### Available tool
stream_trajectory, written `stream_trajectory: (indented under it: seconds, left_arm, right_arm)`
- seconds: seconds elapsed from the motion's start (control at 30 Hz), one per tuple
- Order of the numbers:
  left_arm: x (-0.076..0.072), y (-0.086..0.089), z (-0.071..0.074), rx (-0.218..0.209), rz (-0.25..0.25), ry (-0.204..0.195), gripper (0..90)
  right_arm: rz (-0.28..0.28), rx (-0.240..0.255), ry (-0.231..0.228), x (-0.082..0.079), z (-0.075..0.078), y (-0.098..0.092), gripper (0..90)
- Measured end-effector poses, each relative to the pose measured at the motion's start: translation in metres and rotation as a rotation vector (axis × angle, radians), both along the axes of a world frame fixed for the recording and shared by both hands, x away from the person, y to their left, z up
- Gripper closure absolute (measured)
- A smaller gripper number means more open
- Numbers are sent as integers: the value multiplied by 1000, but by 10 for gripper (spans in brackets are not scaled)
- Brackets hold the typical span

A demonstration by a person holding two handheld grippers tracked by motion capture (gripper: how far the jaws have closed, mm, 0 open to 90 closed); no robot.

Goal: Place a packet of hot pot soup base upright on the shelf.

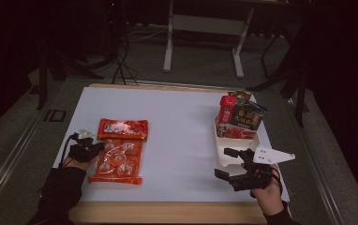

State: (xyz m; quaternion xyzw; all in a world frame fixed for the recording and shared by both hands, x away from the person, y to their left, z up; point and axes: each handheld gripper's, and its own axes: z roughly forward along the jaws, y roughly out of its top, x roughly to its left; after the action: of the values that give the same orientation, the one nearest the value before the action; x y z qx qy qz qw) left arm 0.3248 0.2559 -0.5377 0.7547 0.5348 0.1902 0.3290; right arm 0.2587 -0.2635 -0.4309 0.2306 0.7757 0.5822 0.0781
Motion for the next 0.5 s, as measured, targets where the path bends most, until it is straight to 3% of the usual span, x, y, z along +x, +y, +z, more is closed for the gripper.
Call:
stream_trajectory:
  seconds: [0.3, 0.5]
  left_arm:
    - [10, -30, 0, -9, -85, -1, 900]
    - [12, -27, 2, -23, -107, 2, 900]
  right_arm:
    - [-4, 7, -4, -1, 1, -2, 151]
    - [-8, 0, -6, -1, 1, -3, 151]
